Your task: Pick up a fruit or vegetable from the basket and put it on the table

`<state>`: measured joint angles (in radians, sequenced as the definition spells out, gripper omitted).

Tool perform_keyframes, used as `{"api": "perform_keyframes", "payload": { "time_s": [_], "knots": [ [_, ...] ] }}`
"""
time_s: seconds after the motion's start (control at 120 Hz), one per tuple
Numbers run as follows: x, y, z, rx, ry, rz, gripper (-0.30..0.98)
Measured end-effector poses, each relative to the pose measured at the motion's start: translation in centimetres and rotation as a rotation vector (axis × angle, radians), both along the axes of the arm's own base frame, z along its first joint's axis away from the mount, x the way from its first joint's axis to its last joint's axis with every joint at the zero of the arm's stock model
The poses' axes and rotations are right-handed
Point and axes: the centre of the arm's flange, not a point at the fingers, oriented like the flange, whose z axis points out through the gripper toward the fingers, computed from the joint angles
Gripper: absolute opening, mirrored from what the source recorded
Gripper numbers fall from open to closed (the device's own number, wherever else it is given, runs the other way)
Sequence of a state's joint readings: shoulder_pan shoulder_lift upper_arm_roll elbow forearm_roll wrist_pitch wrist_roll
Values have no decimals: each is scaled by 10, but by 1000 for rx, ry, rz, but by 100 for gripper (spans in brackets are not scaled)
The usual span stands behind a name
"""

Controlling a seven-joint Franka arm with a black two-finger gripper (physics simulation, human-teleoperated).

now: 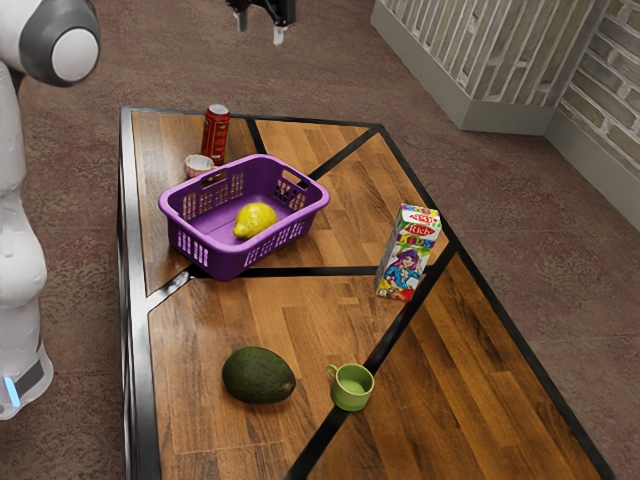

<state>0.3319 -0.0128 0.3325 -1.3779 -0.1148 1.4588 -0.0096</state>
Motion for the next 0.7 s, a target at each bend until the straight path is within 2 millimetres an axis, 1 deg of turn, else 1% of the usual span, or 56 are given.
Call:
{"api": "perform_keyframes", "payload": {
  "time_s": [0.075,0.158,0.242,0.317,0.325,0.333,0.358,0.375,0.392,0.408,0.425,0.442,0.467,0.517,0.55,0.583,0.65,0.7],
  "knots": [
    [-21,26,0,1,2,66,67],
    [-41,49,0,0,2,123,67],
    [-56,63,-1,-2,3,165,67],
    [-64,70,1,0,1,188,67],
    [-65,70,3,3,-2,189,67],
    [-67,70,11,17,-12,191,67],
    [-76,62,52,85,-60,193,67],
    [-82,54,76,124,-89,190,67],
    [-85,44,94,154,-111,181,67],
    [-84,33,107,174,-127,164,67],
    [-77,19,116,188,-138,135,67],
    [-67,2,122,196,-146,95,67],
    [-45,-30,127,202,-157,17,67],
    [-2,-111,133,200,-174,-171,67],
    [20,-162,133,195,-179,-288,67],
    [38,-201,126,188,-167,-377,67],
    [80,-255,88,165,-89,-499,67],
    [100,-288,65,157,-45,-571,67]
  ]
}}
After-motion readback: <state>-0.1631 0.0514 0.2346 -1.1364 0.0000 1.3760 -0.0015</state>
